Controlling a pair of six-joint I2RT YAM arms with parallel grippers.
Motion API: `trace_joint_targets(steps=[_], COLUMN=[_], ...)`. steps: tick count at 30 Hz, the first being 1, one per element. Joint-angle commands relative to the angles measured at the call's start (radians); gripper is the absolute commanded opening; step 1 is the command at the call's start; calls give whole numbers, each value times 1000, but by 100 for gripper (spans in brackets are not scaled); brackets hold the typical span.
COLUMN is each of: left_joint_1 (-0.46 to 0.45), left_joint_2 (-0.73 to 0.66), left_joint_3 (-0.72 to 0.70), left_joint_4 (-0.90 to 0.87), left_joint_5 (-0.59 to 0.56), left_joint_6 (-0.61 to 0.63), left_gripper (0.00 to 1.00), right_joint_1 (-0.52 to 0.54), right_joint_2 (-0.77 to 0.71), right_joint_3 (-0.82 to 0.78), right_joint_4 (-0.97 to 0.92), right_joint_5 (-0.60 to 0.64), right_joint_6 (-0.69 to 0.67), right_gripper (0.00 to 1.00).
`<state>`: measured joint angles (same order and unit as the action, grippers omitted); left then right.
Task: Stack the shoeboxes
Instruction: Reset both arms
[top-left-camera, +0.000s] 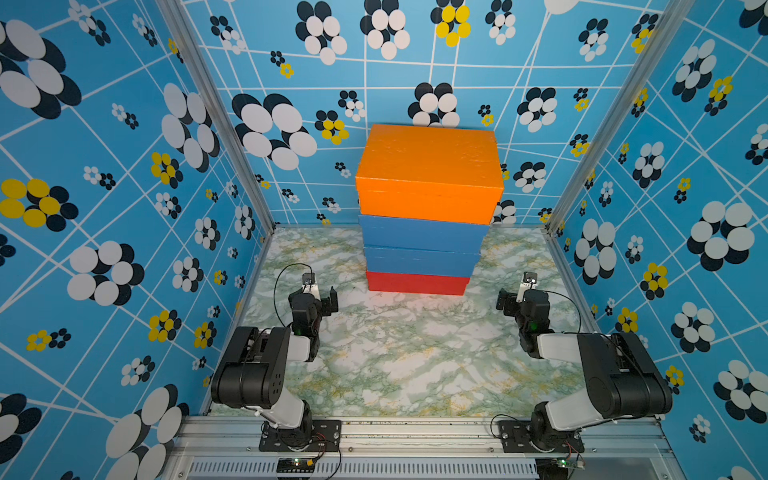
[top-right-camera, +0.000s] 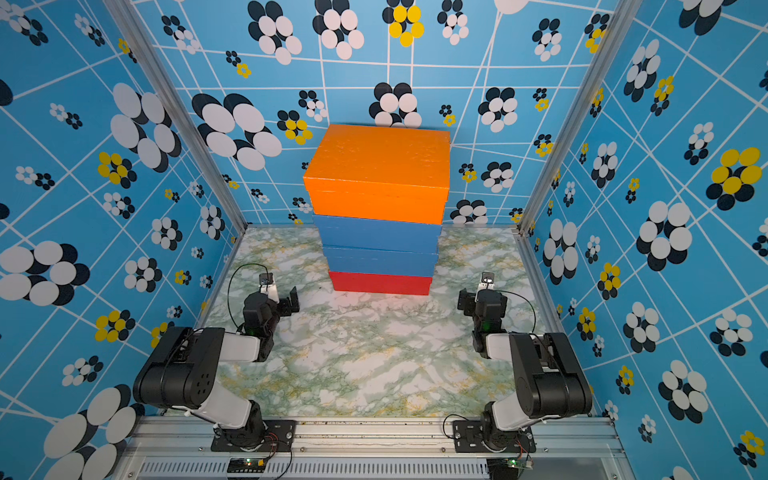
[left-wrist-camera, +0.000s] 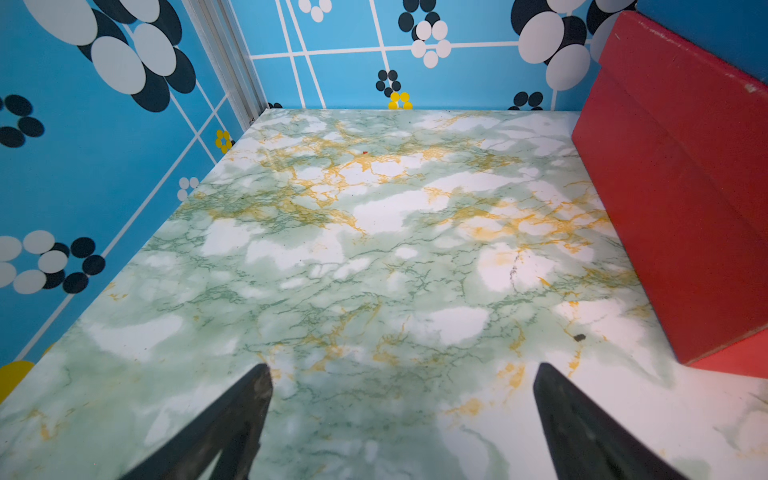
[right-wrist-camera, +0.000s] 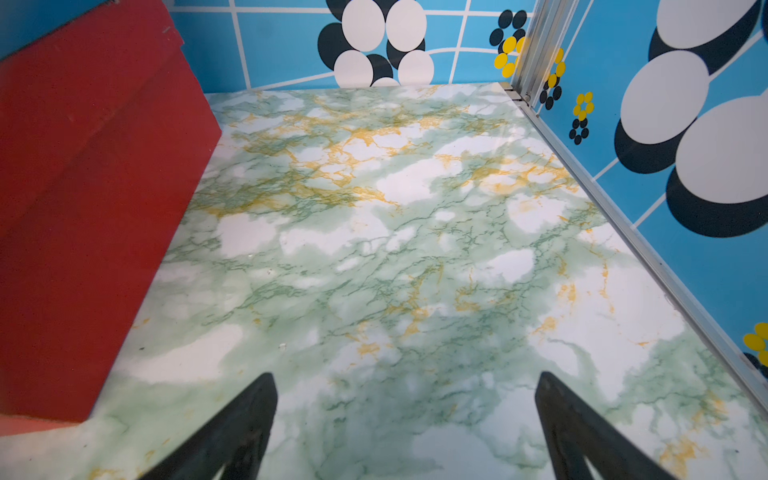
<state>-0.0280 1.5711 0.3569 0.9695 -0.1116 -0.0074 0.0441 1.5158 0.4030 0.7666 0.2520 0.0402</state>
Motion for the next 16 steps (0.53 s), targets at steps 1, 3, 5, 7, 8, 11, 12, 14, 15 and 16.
trace_joint_targets(steps=[1,3,5,7,8,11,12,14,15,16], left_joint_1=[-3,-5,-4,0,0,-1,-2,-1,-2,-1], left_joint_2=[-18,-17,-18,-17,-17,-17,-17,-17,-17,-17], left_joint_3=[10,11,11,14,13,10,10,11,10,11], left_joint_4=[-8,-9,-11,-17,-15,-11,-11,-9,-10,-10], left_joint_5=[11,11,11,21,21,20,20,19,18,19], left_joint_6=[-6,-5,-5,-9,-9,-9,-7,-6,-6,-6], left_gripper=[100,99,100,99,100,100,100,99,100,99], right_joint_1=[-6,-6,-6,-6,-6,-6,-7,-10,-11,-10], right_joint_2=[-11,-11,-11,-11,-11,-11,-9,-11,-11,-11], right_joint_3=[17,16,16,16,16,16,18,18,17,17], right_joint_4=[0,-1,-1,-2,-1,-2,-6,-7,-5,-4], right_joint_5=[-9,-10,-8,-10,-9,-11,-13,-18,-19,-17], right_joint_6=[2,2,2,2,2,3,4,4,3,4], right_gripper=[99,99,99,99,99,99,99,99,99,99])
